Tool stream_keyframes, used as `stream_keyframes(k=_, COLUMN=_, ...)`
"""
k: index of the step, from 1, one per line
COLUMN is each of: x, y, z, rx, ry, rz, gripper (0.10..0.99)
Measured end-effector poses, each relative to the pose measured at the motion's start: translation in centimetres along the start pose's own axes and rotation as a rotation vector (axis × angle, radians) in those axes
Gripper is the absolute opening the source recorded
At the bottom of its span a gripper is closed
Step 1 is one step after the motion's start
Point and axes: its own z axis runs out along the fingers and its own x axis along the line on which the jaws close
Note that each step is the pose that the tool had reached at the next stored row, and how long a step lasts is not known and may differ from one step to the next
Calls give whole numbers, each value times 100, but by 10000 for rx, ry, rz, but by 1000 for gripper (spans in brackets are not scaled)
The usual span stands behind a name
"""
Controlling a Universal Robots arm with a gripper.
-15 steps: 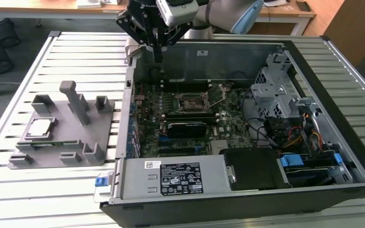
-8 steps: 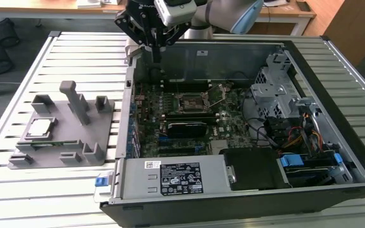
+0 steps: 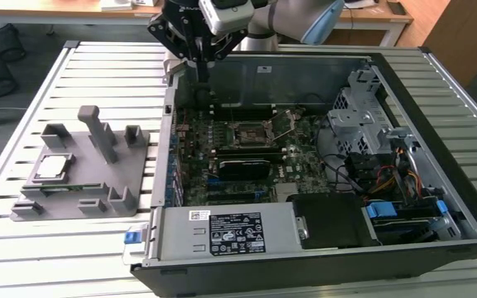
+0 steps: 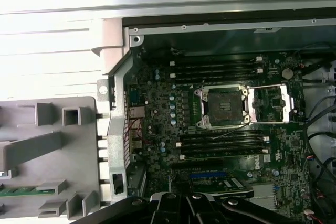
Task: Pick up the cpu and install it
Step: 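Reach for the cpu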
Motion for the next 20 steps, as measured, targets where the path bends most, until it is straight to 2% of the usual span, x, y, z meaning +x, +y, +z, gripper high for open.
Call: stream_keyframes(k=20, x=57, y=-5, z=12, rx=2, ry=26, rz=1, gripper=106)
